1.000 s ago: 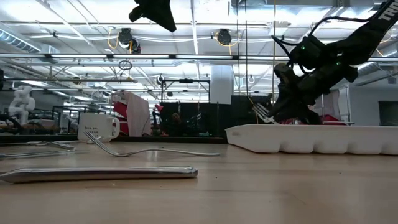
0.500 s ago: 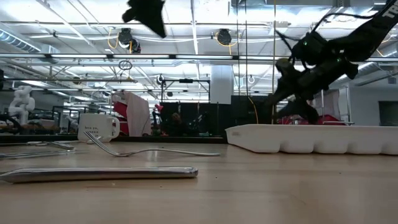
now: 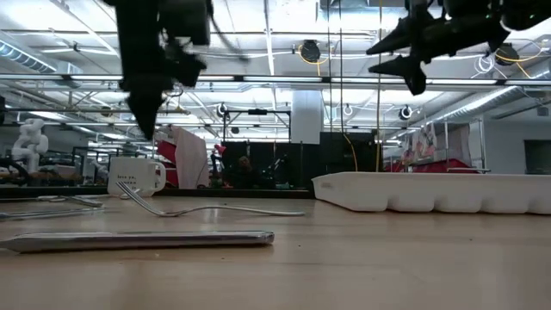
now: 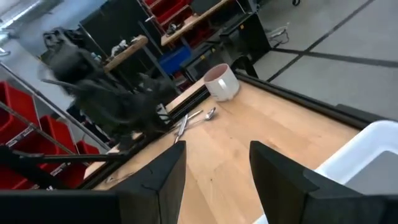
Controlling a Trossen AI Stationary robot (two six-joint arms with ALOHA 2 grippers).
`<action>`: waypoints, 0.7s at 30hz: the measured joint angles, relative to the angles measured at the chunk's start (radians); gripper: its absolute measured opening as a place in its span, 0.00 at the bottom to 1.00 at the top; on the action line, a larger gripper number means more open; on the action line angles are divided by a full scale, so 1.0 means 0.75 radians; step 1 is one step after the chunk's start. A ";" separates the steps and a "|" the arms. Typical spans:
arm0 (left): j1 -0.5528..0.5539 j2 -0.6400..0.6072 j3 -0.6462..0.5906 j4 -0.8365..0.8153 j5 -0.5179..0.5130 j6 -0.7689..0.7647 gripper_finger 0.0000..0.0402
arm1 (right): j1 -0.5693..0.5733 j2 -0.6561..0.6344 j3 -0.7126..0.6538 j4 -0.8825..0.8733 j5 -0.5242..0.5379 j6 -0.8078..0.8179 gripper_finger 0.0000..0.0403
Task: Sort silverware
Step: Put the silver table knife into the silverware tray
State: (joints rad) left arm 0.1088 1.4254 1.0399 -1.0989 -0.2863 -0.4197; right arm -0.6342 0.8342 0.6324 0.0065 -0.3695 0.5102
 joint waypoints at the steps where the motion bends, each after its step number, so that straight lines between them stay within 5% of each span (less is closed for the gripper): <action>1: 0.017 0.000 -0.046 0.007 0.022 -0.064 0.06 | 0.000 -0.017 0.007 -0.024 0.000 -0.012 0.42; 7: 0.147 0.000 -0.264 -0.057 0.000 -0.843 0.06 | 0.000 -0.056 0.012 -0.172 0.006 -0.044 0.42; 11: 0.204 0.000 -0.323 -0.066 0.005 -1.143 0.06 | 0.000 -0.050 0.012 -0.241 0.006 -0.045 0.42; 21: 0.270 -0.001 -0.332 -0.160 0.015 -1.349 0.06 | 0.000 -0.050 0.012 -0.248 0.007 -0.113 0.42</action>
State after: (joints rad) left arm 0.3113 1.4250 0.7910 -1.2191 -0.2752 -1.4310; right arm -0.6342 0.7971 0.6411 -0.1791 -0.3645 0.4252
